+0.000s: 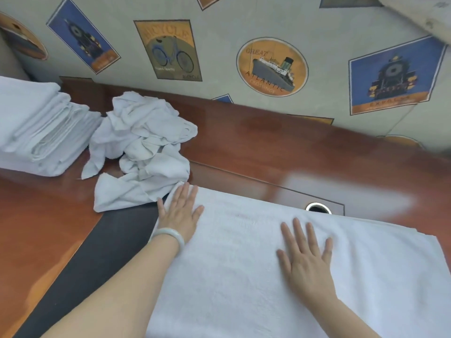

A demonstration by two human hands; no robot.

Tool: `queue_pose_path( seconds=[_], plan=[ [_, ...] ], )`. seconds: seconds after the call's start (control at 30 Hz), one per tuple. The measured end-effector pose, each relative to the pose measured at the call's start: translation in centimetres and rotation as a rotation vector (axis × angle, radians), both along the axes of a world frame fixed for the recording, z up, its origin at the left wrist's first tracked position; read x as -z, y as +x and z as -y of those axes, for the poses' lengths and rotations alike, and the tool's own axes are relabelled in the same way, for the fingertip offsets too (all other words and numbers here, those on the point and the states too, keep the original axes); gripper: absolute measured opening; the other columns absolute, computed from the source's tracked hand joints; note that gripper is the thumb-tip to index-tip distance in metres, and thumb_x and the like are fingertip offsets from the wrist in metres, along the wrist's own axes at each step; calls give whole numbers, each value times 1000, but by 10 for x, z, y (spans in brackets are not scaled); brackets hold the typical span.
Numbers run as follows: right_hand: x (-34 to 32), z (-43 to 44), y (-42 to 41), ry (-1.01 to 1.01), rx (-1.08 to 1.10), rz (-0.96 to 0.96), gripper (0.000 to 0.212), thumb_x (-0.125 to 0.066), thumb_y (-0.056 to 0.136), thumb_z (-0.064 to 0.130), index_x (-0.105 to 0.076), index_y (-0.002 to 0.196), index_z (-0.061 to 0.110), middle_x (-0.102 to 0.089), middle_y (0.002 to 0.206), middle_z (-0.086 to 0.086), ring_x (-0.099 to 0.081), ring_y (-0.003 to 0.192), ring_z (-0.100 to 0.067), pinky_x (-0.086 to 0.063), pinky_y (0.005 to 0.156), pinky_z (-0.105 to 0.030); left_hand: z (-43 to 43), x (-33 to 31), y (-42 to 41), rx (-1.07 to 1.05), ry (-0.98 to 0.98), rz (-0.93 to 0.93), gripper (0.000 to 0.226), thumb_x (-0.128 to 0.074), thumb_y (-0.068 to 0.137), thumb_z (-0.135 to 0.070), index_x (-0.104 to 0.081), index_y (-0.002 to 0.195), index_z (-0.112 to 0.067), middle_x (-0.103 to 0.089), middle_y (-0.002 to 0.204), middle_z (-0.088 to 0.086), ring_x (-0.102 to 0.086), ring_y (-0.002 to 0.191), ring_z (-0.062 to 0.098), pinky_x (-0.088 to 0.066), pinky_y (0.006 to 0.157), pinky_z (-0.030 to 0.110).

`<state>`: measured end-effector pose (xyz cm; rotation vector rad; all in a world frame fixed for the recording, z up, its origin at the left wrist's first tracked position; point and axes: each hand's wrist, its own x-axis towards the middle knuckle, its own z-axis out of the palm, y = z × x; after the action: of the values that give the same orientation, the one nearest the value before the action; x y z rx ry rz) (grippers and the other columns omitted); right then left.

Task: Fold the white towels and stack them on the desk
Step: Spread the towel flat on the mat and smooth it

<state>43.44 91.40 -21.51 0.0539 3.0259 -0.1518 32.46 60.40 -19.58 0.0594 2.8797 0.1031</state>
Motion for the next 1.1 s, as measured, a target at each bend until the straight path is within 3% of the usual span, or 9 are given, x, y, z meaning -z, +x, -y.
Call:
queue_pose_path(
  seconds=[0.23, 0.3, 0.4, 0.47, 0.57, 0.77, 0.93, 1.0, 1.1],
  plan=[
    [5, -2, 1, -23, -6, -54, 61, -10, 99, 54, -19, 156, 35, -14, 164, 7, -7, 152, -19, -3, 118, -59, 11, 0, -3, -9, 101, -86, 74, 11, 89, -53, 3, 157, -26, 12, 163, -12, 13, 149, 4, 8, 121, 48],
    [8, -3, -1, -22, 3, -70, 63, -9, 98, 55, -28, 154, 32, -24, 162, 4, -17, 150, -22, -7, 118, -60, 16, -5, 4, -32, 260, -148, 65, -9, 98, -47, -9, 157, -20, 2, 165, -6, 3, 151, 9, -4, 123, 43],
    [8, 0, -2, -28, 33, -95, 64, -11, 97, 56, -34, 151, 32, -30, 159, 5, -24, 147, -23, -9, 117, -59, 33, -14, 28, -329, 430, -277, 53, -50, 100, -24, -35, 149, -11, -33, 152, 4, -30, 138, 20, -30, 114, 33],
    [6, 1, -3, -38, 38, -91, 61, -21, 95, 53, -33, 152, 33, -29, 159, 6, -23, 147, -22, -9, 117, -58, 43, -16, 43, -427, 416, -244, 40, -55, 98, -22, -50, 136, -10, -47, 129, 4, -42, 119, 21, -40, 101, 32],
    [5, -1, -3, -27, 39, -52, 63, -24, 93, 51, -26, 154, 36, -21, 162, 9, -15, 149, -18, -4, 118, -55, 55, -19, 56, -548, 567, -164, 24, -60, 96, -21, -60, 118, -12, -48, 106, -1, -51, 95, 17, -48, 87, 31],
    [-4, 5, -2, 17, 78, 66, 66, -5, 92, 58, -4, 155, 41, 3, 164, 12, 7, 151, -14, 7, 118, -53, 77, -39, 74, -590, 584, 47, 24, -64, 93, -26, -56, 113, -16, -55, 105, 1, -56, 89, 17, -44, 77, 27],
    [-18, 81, 36, 14, -135, -132, 58, -30, 95, 34, -34, 151, 20, -29, 159, -6, -15, 148, -25, -6, 115, -58, 86, -47, 117, -522, 448, 87, 15, -59, 94, -29, -49, 94, -19, -48, 96, -3, -52, 78, 17, -47, 70, 33],
    [-7, 125, 55, -5, -207, -130, 57, -23, 99, 39, -33, 152, 20, -28, 160, -5, -15, 149, -23, -9, 116, -57, 85, -50, 124, -533, 452, 90, 19, -54, 98, -34, -46, 95, -16, -49, 98, -1, -49, 76, 17, -42, 65, 32],
    [0, 156, 62, -42, -90, -59, 58, -18, 101, 41, -19, 157, 24, -16, 164, -1, -9, 152, -20, -9, 119, -56, 81, -48, 130, -446, 371, 130, 28, -40, 103, -40, -42, 106, -11, -56, 95, 2, -52, 75, 20, -39, 63, 31]
  ],
)
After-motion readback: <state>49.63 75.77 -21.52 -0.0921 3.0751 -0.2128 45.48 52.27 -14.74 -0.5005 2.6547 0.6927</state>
